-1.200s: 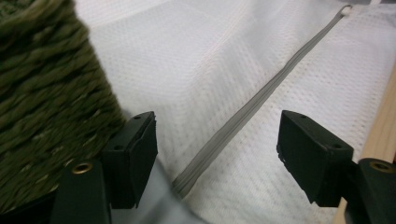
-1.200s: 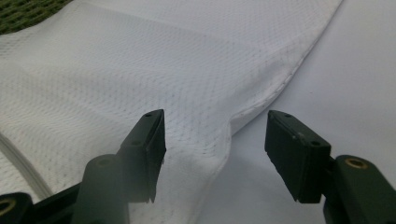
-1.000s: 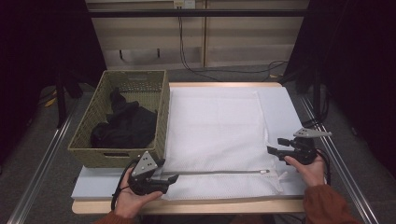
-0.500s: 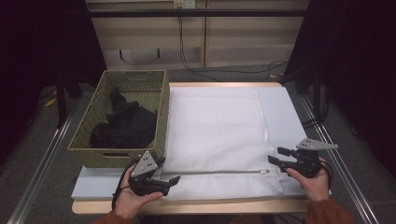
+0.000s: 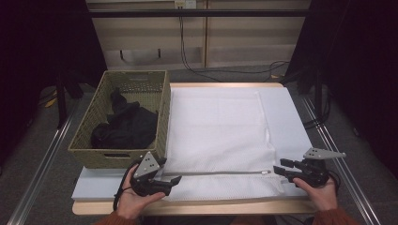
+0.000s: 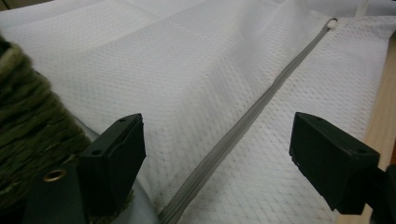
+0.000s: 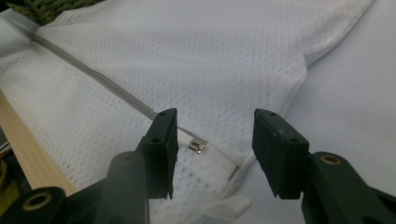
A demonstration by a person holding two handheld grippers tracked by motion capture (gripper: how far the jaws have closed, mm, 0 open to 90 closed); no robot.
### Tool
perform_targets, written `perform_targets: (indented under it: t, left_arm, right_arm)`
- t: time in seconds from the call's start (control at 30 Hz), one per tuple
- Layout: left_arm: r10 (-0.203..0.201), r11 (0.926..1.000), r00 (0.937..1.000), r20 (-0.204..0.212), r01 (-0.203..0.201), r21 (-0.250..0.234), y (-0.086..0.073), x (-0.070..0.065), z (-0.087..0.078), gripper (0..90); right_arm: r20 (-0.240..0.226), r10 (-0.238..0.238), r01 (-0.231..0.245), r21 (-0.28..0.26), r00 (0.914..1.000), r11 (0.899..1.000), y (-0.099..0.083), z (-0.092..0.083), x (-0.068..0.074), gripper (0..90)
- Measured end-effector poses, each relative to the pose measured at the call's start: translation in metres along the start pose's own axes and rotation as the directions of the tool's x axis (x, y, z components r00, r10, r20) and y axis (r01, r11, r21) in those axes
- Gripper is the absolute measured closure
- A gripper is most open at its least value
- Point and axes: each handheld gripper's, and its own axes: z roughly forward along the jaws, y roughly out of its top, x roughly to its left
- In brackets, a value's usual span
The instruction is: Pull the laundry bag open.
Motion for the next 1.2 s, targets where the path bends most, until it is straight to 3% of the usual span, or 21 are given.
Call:
perform_targets:
  t: [0.2, 0.37, 0.53, 0.77, 0.9, 1.03, 1.2]
  left_arm:
    - [0.003, 1.0000, 1.0000, -0.003, -0.003, 0.005, 0.000, -0.001, -0.001, 18.8]
    - [-0.007, 1.0000, 1.0000, -0.005, 0.007, 0.006, 0.000, -0.001, 0.000, 18.8]
    - [-0.001, 1.0000, 1.0000, 0.001, 0.001, 0.007, 0.001, -0.003, 0.001, 18.9]
    - [0.009, 0.9999, 0.9999, 0.008, -0.009, 0.013, 0.003, -0.005, 0.005, 18.9]
    - [0.007, 0.9998, 0.9999, 0.007, -0.008, 0.016, 0.003, -0.006, 0.005, 18.9]
    - [0.015, 0.9997, 0.9998, 0.014, -0.016, 0.019, 0.004, -0.007, 0.008, 19.1]
    - [0.007, 0.9999, 1.0000, 0.004, -0.007, 0.015, 0.006, -0.009, 0.012, 18.9]
  right_arm:
    - [0.009, 0.011, -0.011, 0.040, 0.9999, 0.999, -0.006, 0.003, 0.000, 59.4]
    - [0.045, -0.003, 0.000, 0.062, 0.9990, 0.998, -0.007, 0.006, 0.001, 64.2]
    - [0.050, 0.006, -0.008, 0.057, 0.9987, 0.998, -0.009, 0.007, -0.002, 62.2]
    - [0.062, -0.016, 0.009, 0.099, 0.9980, 0.995, -0.011, 0.015, 0.002, 62.5]
    - [0.085, -0.064, 0.051, 0.141, 0.9943, 0.989, -0.013, 0.020, 0.006, 63.2]
    - [0.104, -0.094, 0.078, 0.145, 0.9902, 0.986, -0.014, 0.020, 0.007, 69.2]
    - [0.102, -0.080, 0.065, 0.143, 0.9916, 0.988, -0.013, 0.021, 0.007, 78.9]
